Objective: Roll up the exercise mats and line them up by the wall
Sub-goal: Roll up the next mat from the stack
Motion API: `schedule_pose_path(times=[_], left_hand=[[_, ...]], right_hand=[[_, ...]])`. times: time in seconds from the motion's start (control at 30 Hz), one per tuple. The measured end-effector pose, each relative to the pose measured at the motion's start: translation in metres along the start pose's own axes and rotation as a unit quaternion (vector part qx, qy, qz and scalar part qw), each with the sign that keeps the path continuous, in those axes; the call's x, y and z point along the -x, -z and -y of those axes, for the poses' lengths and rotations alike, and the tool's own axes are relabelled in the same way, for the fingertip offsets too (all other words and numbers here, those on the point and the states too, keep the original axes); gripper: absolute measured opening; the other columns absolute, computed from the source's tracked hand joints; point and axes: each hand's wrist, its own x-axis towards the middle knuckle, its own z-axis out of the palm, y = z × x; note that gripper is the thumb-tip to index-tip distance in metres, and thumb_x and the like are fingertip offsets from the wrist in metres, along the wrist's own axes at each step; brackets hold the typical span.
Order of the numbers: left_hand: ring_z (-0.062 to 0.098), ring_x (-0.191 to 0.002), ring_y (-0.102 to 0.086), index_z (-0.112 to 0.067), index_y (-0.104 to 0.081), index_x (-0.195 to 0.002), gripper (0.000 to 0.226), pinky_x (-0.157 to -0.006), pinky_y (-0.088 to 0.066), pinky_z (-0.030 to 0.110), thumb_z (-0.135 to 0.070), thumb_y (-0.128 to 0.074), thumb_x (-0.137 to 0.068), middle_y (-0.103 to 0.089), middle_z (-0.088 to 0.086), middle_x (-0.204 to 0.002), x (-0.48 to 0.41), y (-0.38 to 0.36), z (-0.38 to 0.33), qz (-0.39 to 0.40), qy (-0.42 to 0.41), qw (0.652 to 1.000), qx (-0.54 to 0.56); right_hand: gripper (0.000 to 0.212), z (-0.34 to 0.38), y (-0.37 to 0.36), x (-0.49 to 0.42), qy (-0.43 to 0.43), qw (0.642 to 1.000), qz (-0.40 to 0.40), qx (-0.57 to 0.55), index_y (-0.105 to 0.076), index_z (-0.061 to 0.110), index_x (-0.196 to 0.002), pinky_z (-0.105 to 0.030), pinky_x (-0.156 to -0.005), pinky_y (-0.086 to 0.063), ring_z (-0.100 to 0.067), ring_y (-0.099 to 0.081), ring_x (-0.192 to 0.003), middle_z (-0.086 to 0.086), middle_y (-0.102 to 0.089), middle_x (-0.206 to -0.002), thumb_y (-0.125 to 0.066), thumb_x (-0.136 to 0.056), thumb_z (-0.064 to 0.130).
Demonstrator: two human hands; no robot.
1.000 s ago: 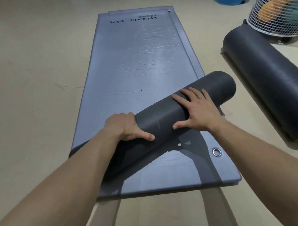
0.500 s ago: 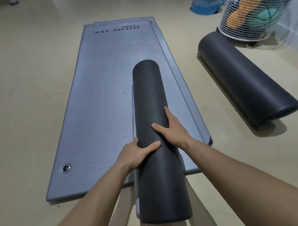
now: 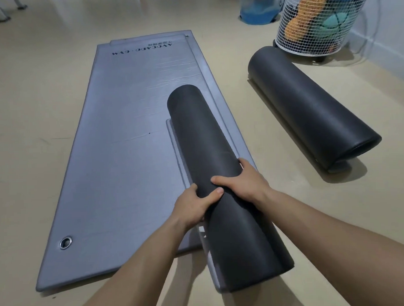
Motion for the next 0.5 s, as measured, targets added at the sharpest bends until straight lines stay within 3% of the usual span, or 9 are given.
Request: schedule_pose_path(times=[0.13,0.23,0.3,0.4,0.5], left_hand=[[0.016,-0.103,-0.073,-0.022,-0.063,-0.123,0.076,-0.091,-0.061,0.042,-0.069,-0.077,-0.065,-0.073,-0.003,-0.118,-0.036,-0.060,-0.017,0.046,-0.014,0.995,0.089],[0.014,-0.105,-0.073,-0.028,-0.063,-0.122,0.050,-0.097,-0.058,0.042,-0.057,-0.074,-0.084,-0.074,-0.007,-0.118,-0.063,-0.086,-0.034,0.060,-0.032,0.993,0.100],[0.018,-0.105,-0.074,-0.026,-0.062,-0.127,0.039,-0.097,-0.059,0.044,-0.044,-0.072,-0.094,-0.074,-0.001,-0.121,-0.080,-0.096,-0.045,0.070,-0.039,0.991,0.108],[0.023,-0.111,-0.072,-0.030,-0.052,-0.143,0.067,-0.098,-0.058,0.046,-0.049,-0.076,-0.084,-0.070,0.005,-0.129,-0.107,-0.107,-0.065,0.055,-0.067,0.990,0.107],[0.031,-0.128,-0.062,-0.041,-0.027,-0.159,0.110,-0.105,-0.052,0.052,-0.065,-0.074,-0.063,-0.060,0.007,-0.143,-0.139,-0.128,-0.083,0.013,-0.057,0.995,0.082]], right_hand=[[0.094,-0.007,0.058,-0.016,0.020,0.994,-0.047,0.097,-0.042,0.040,-0.140,-0.045,-0.097,-0.054,-0.026,-0.066,-0.107,0.009,-0.066,-0.123,-0.077,-0.058,0.070],[0.095,-0.019,0.088,-0.033,0.022,0.994,-0.055,0.089,-0.042,0.044,-0.139,-0.046,-0.098,-0.053,-0.027,-0.066,-0.108,0.009,-0.067,-0.124,-0.071,-0.054,0.075],[0.096,-0.025,0.098,-0.047,0.018,0.994,-0.078,0.074,-0.043,0.043,-0.136,-0.047,-0.098,-0.053,-0.031,-0.065,-0.111,0.007,-0.067,-0.125,-0.068,-0.050,0.079],[0.096,-0.028,0.109,-0.073,0.010,0.991,-0.112,0.071,-0.041,0.042,-0.139,-0.049,-0.098,-0.051,-0.035,-0.063,-0.113,0.003,-0.068,-0.126,-0.065,-0.054,0.080],[0.081,-0.025,0.126,-0.110,0.008,0.987,-0.119,0.105,-0.037,0.036,-0.147,-0.044,-0.094,-0.051,-0.035,-0.061,-0.117,-0.003,-0.065,-0.128,-0.070,-0.078,0.065]])
